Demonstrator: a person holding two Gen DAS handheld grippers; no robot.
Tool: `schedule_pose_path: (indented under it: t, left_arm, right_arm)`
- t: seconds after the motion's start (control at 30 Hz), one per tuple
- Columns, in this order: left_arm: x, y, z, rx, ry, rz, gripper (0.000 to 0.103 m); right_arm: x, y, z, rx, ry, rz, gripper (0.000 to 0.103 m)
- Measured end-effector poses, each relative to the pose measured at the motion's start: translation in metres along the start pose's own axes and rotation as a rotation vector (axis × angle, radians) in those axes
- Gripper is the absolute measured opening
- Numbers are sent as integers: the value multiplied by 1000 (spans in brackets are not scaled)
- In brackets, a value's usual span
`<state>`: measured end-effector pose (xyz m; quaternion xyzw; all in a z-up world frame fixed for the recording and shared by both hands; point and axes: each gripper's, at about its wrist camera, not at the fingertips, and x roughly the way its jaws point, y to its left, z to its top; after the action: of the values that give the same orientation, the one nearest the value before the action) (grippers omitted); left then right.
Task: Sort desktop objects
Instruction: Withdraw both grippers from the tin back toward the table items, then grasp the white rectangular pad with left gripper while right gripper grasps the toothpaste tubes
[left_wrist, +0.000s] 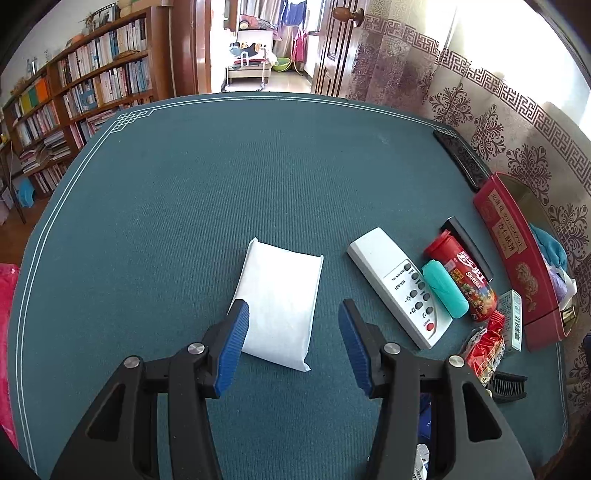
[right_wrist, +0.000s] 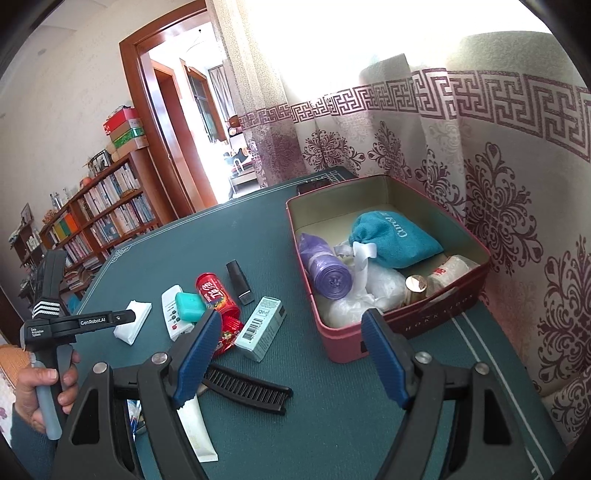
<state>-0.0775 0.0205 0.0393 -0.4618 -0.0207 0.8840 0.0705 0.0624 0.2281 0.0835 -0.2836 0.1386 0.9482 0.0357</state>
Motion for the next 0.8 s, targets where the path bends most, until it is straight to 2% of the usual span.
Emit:
schedule_pose_path:
  t: [0.1, 0.23, 0.4, 0.5, 0.67, 0.7, 0.73, 0.8]
  left_arm:
    - [2, -1, 1, 27, -22, 30, 54]
    - [5, -3, 4, 47, -20, 29, 63]
    - [9, -4, 6, 92, -5, 61, 64]
    - [21, 3, 9, 60, 49, 57, 64]
    - [23, -1, 5, 82, 30, 89, 65]
    - [22, -1, 4, 81, 24, 87, 62]
    - [20, -2, 3, 76, 17, 80, 51]
    - [17, -2, 2, 64, 11, 70, 51]
  right_arm:
    - [4, 8, -3, -15, 23, 14, 81]
    - [14, 16, -9, -18, 74, 58, 81]
    - [22, 25, -14, -38, 108, 70, 81]
    - [25, 28, -17, -41, 121, 86, 81]
    - [24, 40, -20, -58, 151, 127, 81]
    - [25, 42, -21, -62, 158, 135, 81]
    - [25, 44, -22, -63, 165, 146, 81]
    - [25, 48, -25, -59, 183, 170, 81]
